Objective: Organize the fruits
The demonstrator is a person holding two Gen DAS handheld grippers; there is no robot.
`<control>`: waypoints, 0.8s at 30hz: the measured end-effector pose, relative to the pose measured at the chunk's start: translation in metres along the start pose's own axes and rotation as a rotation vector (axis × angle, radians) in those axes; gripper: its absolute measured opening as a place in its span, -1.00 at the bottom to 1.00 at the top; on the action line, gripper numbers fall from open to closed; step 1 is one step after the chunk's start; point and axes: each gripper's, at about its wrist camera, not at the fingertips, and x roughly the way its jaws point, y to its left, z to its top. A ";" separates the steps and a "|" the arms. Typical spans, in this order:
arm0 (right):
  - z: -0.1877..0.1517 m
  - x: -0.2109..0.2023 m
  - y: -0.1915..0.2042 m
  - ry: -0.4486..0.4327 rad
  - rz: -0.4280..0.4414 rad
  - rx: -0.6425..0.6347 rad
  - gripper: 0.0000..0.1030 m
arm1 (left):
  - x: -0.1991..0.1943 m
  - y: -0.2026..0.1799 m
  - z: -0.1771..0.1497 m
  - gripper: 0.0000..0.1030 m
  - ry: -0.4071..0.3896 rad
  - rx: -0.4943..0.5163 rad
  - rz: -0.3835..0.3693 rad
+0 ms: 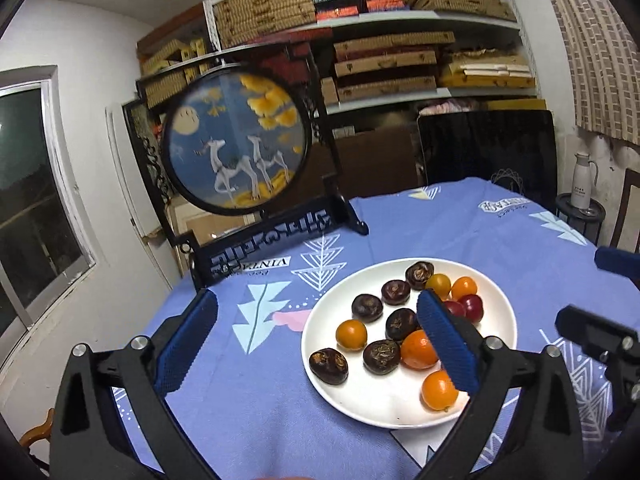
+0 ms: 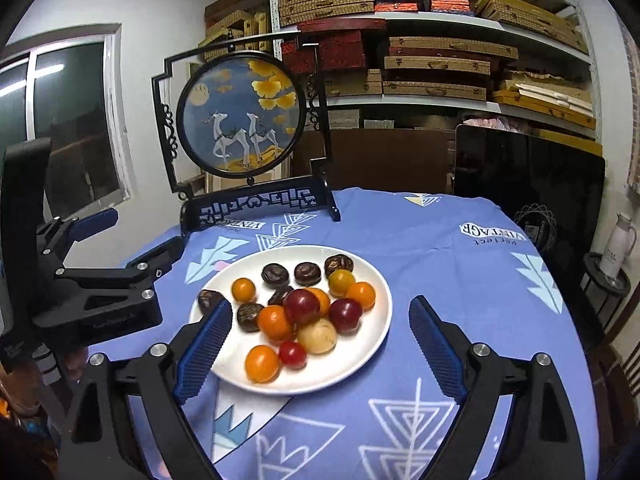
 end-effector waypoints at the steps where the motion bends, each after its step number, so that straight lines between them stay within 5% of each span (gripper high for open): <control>1: -0.001 -0.004 0.002 -0.003 0.002 -0.004 0.77 | -0.004 0.000 0.000 0.89 0.001 -0.007 -0.005; 9: -0.010 -0.018 0.012 -0.026 -0.006 -0.020 0.77 | -0.018 0.012 -0.007 0.89 0.034 -0.092 -0.005; 24: -0.022 -0.012 0.033 -0.004 -0.034 -0.102 0.77 | -0.017 0.008 -0.012 0.89 0.069 -0.074 -0.027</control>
